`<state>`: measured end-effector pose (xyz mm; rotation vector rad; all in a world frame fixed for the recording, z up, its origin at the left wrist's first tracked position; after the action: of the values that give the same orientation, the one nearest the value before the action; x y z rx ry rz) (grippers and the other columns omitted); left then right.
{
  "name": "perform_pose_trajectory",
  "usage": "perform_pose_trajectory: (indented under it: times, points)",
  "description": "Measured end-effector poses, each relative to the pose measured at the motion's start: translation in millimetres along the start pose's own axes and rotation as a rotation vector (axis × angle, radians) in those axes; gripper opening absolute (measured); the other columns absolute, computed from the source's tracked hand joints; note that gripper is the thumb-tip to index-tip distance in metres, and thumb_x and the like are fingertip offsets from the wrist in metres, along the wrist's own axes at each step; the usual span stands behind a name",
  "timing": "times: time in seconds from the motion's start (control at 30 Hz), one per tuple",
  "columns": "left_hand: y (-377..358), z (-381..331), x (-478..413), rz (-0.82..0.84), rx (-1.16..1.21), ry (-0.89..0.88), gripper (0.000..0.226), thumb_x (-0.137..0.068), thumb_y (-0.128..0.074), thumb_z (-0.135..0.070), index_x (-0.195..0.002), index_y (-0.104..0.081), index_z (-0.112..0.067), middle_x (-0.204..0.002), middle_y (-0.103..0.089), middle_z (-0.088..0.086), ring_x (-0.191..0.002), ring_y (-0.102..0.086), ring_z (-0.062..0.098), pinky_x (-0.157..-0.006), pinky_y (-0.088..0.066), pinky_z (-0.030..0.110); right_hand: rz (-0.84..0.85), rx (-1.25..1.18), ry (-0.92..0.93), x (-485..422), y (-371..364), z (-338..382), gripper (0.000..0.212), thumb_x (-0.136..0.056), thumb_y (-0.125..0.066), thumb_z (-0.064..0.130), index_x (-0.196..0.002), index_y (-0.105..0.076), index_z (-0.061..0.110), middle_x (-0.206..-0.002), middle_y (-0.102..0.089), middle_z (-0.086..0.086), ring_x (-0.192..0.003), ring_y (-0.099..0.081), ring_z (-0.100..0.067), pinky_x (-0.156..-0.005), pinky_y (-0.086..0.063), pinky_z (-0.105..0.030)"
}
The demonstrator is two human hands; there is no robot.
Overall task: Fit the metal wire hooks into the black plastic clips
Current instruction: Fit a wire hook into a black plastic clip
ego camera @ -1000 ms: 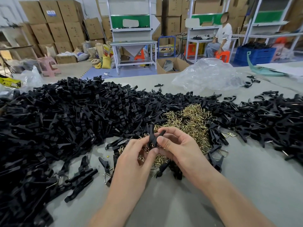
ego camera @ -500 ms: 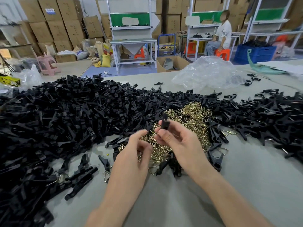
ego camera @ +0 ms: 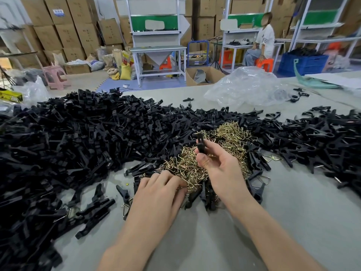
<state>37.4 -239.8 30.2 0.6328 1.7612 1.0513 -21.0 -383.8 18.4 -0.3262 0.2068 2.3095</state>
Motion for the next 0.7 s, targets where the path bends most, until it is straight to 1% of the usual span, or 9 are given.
perform_pose_trajectory:
  times: [0.1, 0.17, 0.27, 0.4, 0.47, 0.53, 0.57, 0.63, 0.7]
  points:
    - [2.1, 2.8, -0.9, -0.019, 0.060, 0.023, 0.012, -0.095, -0.053, -0.033, -0.094, -0.063, -0.028, -0.094, -0.059, -0.014, -0.086, -0.059, 0.012, -0.078, -0.046, 0.032, 0.007, 0.026, 0.007, 0.9, -1.0, 1.5, 0.027, -0.098, -0.064, 0.014, -0.120, -0.068, 0.028, -0.102, -0.072, 0.020, -0.095, -0.066, 0.000, -0.092, -0.051, -0.017]
    - [1.8, 11.8, -1.4, -0.037, 0.225, 0.103, 0.013, -0.098, -0.049, -0.035, -0.095, -0.060, -0.030, -0.095, -0.058, -0.019, -0.090, -0.056, 0.003, -0.081, -0.043, 0.025, 0.005, 0.030, 0.010, 0.7, -0.2, 2.0, 0.026, -0.098, -0.065, 0.015, -0.122, -0.068, 0.025, -0.102, -0.073, 0.019, -0.095, -0.066, 0.000, -0.094, -0.051, -0.021]
    - [1.3, 30.9, -0.1, -0.107, 0.452, 0.257, 0.010, -0.098, -0.057, -0.029, -0.090, -0.061, -0.036, -0.092, -0.061, -0.023, -0.093, -0.056, -0.005, -0.077, -0.040, 0.011, 0.005, 0.026, 0.002, 1.0, -1.4, 2.3, 0.029, -0.097, -0.066, 0.015, -0.125, -0.068, 0.024, -0.104, -0.073, 0.018, -0.099, -0.068, -0.002, -0.099, -0.052, -0.027]
    - [0.9, 41.2, 2.7, -0.151, 0.529, 0.333, 0.016, -0.097, -0.060, -0.029, -0.086, -0.060, -0.041, -0.094, -0.062, -0.032, -0.092, -0.059, -0.007, -0.074, -0.039, 0.005, 0.028, 0.034, -0.007, 1.9, -4.9, 0.3, 0.031, -0.096, -0.067, 0.017, -0.123, -0.067, 0.030, -0.107, -0.073, 0.016, -0.105, -0.068, -0.007, -0.102, -0.053, -0.034]
    - [7.3, 40.1, 2.7, -0.191, 0.511, 0.310, 0.015, -0.097, -0.058, -0.031, -0.088, -0.059, -0.043, -0.092, -0.063, -0.029, -0.090, -0.059, -0.006, -0.073, -0.039, 0.005, 0.043, 0.060, 0.001, 2.3, -6.1, 0.6, 0.031, -0.096, -0.068, 0.018, -0.124, -0.067, 0.031, -0.108, -0.073, 0.018, -0.104, -0.068, -0.004, -0.100, -0.052, -0.029]
    - [13.8, 36.7, 2.4, -0.222, 0.461, 0.270, 0.010, -0.097, -0.056, -0.035, -0.092, -0.058, -0.043, -0.086, -0.062, -0.026, -0.089, -0.059, -0.006, -0.073, -0.039, 0.005, 0.061, 0.108, 0.024, 3.4, -7.3, 1.9, 0.031, -0.095, -0.069, 0.019, -0.120, -0.066, 0.037, -0.107, -0.072, 0.022, -0.103, -0.066, 0.003, -0.094, -0.049, -0.014]
    - [16.1, 35.6, 2.2, -0.231, 0.445, 0.254, 0.007, -0.097, -0.055, -0.035, -0.094, -0.059, -0.041, -0.086, -0.061, -0.027, -0.088, -0.059, -0.006, -0.073, -0.039, 0.005, 0.067, 0.139, 0.035, 4.0, -8.1, 2.7, 0.031, -0.095, -0.069, 0.020, -0.120, -0.065, 0.038, -0.106, -0.072, 0.023, -0.102, -0.064, 0.006, -0.091, -0.046, -0.009]
    - [20.2, 31.9, 1.2, -0.239, 0.410, 0.204, 0.010, -0.099, -0.051, -0.037, -0.099, -0.061, -0.035, -0.091, -0.058, -0.026, -0.089, -0.057, -0.006, -0.075, -0.040, 0.007, 0.080, 0.178, 0.043, 5.1, -9.5, 4.0, 0.033, -0.096, -0.069, 0.021, -0.125, -0.064, 0.035, -0.106, -0.071, 0.024, -0.103, -0.062, 0.008, -0.087, -0.042, -0.003]
    - [23.6, 28.4, 0.3, -0.241, 0.351, 0.147, 0.014, -0.101, -0.047, -0.036, -0.103, -0.060, -0.032, -0.095, -0.055, -0.022, -0.089, -0.056, -0.003, -0.075, -0.042, 0.012, 0.101, 0.184, 0.054, 6.4, -11.8, 5.3, 0.032, -0.096, -0.068, 0.021, -0.124, -0.063, 0.037, -0.105, -0.070, 0.029, -0.101, -0.062, 0.010, -0.085, -0.041, -0.002]
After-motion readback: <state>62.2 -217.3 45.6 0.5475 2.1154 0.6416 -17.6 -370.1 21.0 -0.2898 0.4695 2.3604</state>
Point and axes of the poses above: each hand's wrist, its own x-axis away from the middle knuckle, its own y-axis out of the back of the hand, z = x × y, the point moved 10 cm from there along -x, towards the middle knuckle
